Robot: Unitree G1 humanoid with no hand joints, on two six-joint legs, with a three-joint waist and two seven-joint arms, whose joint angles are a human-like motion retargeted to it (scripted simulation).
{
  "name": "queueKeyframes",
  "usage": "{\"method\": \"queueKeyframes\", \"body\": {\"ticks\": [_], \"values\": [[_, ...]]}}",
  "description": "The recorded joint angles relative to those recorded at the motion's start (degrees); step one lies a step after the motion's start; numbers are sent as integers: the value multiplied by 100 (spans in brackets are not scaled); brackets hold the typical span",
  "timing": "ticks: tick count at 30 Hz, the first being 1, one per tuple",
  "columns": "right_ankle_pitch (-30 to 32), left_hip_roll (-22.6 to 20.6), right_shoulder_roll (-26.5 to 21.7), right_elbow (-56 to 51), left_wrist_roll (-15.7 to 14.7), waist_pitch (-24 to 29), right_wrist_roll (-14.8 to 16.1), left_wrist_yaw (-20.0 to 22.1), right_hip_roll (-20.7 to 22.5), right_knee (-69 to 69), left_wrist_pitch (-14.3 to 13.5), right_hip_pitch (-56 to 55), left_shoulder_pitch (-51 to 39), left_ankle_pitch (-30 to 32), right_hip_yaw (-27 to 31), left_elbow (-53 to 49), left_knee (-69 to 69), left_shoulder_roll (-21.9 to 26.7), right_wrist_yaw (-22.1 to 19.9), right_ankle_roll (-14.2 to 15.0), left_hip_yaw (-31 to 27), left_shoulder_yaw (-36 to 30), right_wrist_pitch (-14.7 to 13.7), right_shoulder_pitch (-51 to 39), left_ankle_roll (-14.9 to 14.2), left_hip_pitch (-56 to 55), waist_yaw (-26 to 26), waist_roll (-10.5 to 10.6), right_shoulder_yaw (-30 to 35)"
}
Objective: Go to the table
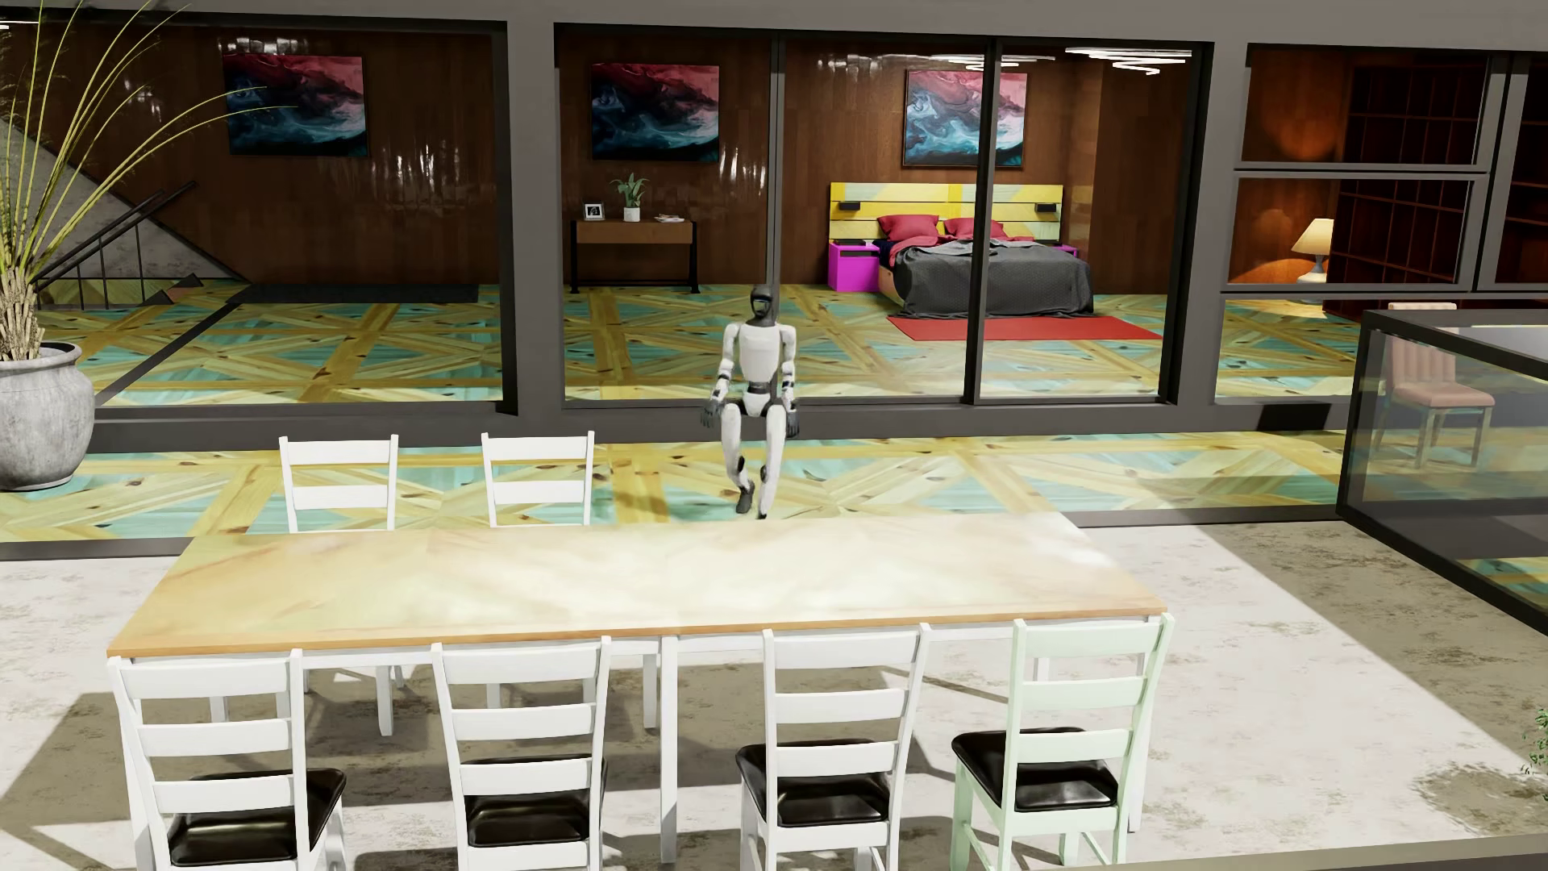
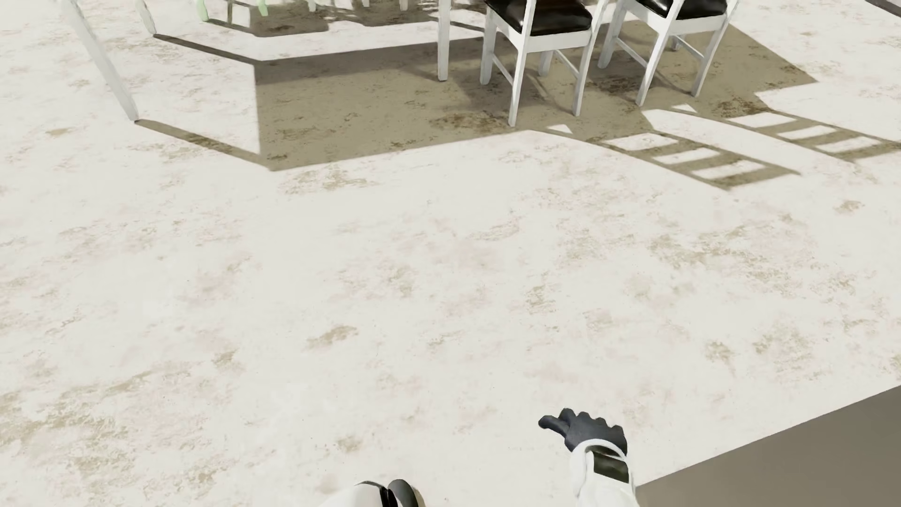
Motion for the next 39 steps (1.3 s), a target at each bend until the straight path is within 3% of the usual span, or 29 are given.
{"method": "queueKeyframes", "body": {"ticks": [1,2,3,4,5,6,7,9,10,11,12,14,15,16,17,19,20,22,23,24,26,28,30,31,33,35,37,39], "values": [[475,-114,100,632,14,3,-42,91,-302,1156,-160,-471,190,-313,86,-7,144,-129,211,202,111,87,375,231,-48,209,14,-107,-123],[899,-271,167,1304,-59,6,-216,130,-566,2272,-246,-1065,309,-543,234,-11,123,-250,602,202,208,237,747,434,-99,471,11,-214,-115],[962,-452,142,1861,-128,9,-639,102,-715,3165,-266,-1693,324,-714,430,0,30,-323,1212,69,249,364,836,664,-147,742,-10,-311,202],[684,-637,35,2127,-94,6,-1228,45,-752,3786,-272,-2296,230,-848,596,39,-102,-313,1729,-29,210,381,425,974,-197,1009,-47,-387,744],[517,-816,-62,2058,59,-3,-1657,0,-735,4135,-330,-2847,73,-958,706,115,-263,-225,1860,-98,93,309,-204,1393,-246,1273,-105,-440,1095],[496,-990,-43,1808,263,-16,-1707,-18,-728,4211,-419,-3339,-122,-1059,773,202,-428,-130,1688,-123,-80,195,-630,1902,-289,1531,-183,-473,976],[456,-1145,144,1561,437,-30,-1371,-18,-789,4022,-471,-3765,-351,-1165,777,240,-580,-78,1471,-197,-289,36,-712,2418,-333,1783,-279,-492,417],[277,-1382,700,1200,596,-59,-415,-4,-1197,2860,-648,-4355,-807,-1389,433,162,-849,28,1317,-458,-746,-213,-430,3202,-428,2270,-492,-519,-908],[264,-1478,877,1096,572,-74,-226,35,-1431,1865,-735,-4463,-1024,-1496,54,67,-983,69,1334,-616,-958,-284,-298,3379,-470,2512,-590,-536,-1225],[363,-1562,902,1046,490,-90,-377,98,-1516,603,-828,-4457,-1219,-1589,-342,-61,-1139,100,1331,-668,-1138,-331,-267,3427,-506,2755,-672,-555,-1216],[560,-1623,810,1043,374,-107,-774,182,-1344,-798,-926,-4405,-1377,-1660,-508,-214,-1324,130,1347,-527,-1283,-364,-337,3370,-537,2999,-731,-562,-1002],[531,-1675,489,1019,73,-132,-1663,396,-597,-2749,-1114,-4511,-1534,-1773,246,-529,-1602,171,1495,243,-1414,-405,-563,3059,-592,3478,-777,-519,-616],[383,-1673,365,947,-92,-138,-1904,497,-315,-2924,-1169,-4622,-1511,-1843,492,-675,-1610,192,1507,513,-1355,-396,-605,2849,-626,3697,-749,-491,-636],[527,-1659,305,831,-248,-141,-1955,568,-145,-2625,-1187,-4725,-1428,-1846,358,-803,-1554,219,1420,206,-1231,-371,-558,2610,-656,3891,-706,-464,-806],[870,-1616,329,638,-363,-143,-1820,594,4,-2178,-1166,-4791,-1324,-1718,323,-881,-1404,244,1193,-382,-1140,-372,-439,2390,-688,4055,-691,-419,-1093],[1288,-1376,608,52,-389,-145,-1030,488,150,-1411,-990,-4696,-1137,-1023,330,-807,-645,313,434,-906,-1172,-508,-184,2125,-770,4165,-739,-268,-1824],[1014,-1167,789,-200,-324,-137,-445,369,159,-1011,-833,-4619,-1068,-487,188,-676,120,352,24,-1082,-1247,-597,-94,2002,-890,3988,-771,-164,-2149],[331,-632,981,-249,-64,-124,641,45,198,-577,-474,-4239,-919,524,-71,-450,2199,426,-432,-1108,-1395,-798,89,1581,-1270,3184,-780,48,-2518],[96,-323,942,-52,59,-127,895,-104,249,-578,-388,-3956,-833,719,-164,-406,3088,462,-424,-1097,-1424,-858,206,1344,-1209,2680,-740,136,-2548],[-86,-26,853,217,120,-132,871,-187,314,-669,-392,-3637,-725,486,-222,-434,3734,466,-288,-1080,-1431,-850,401,1051,-1092,2175,-670,211,-2419],[-333,447,620,753,-33,-148,254,-146,477,-1025,-513,-2953,-458,264,-226,-657,4254,429,70,-1045,-1404,-588,577,455,-871,1229,-468,310,-1699],[-564,641,350,995,-441,-179,-669,60,647,-1322,-622,-2375,-160,189,-95,-968,3714,364,353,-1019,-1287,-106,154,-50,-798,480,-240,349,-620],[-856,551,170,815,-799,-218,-1273,315,776,-1467,-613,-1944,78,148,98,-1174,2095,262,356,-1003,-1186,357,-410,-473,-903,44,-65,347,181],[-995,430,181,650,-913,-243,-1303,471,830,-1570,-552,-1731,168,246,193,-1194,841,195,281,-990,-1187,542,-574,-625,-995,6,-13,337,354],[-1215,153,323,294,-990,-301,-955,616,932,-1930,-361,-1222,272,444,364,-990,-1844,81,159,-954,-1336,745,-735,-726,-1316,141,12,306,412],[-1539,143,437,-61,-729,-281,-537,354,987,-1952,-144,-807,237,160,369,-567,-2378,72,93,-908,-972,618,-784,-576,-1732,-108,-60,281,323],[-1718,144,511,-179,-186,-213,-288,-112,918,-1633,-161,-464,183,593,317,-234,-1520,97,-3,-834,-845,255,-695,-220,-1102,-258,-84,233,162],[-1273,120,528,257,84,-185,-334,-281,712,-1101,-344,-166,378,865,376,-373,-842,-66,131,-764,-846,276,-416,52,-604,-30,-32,151,122]]}}
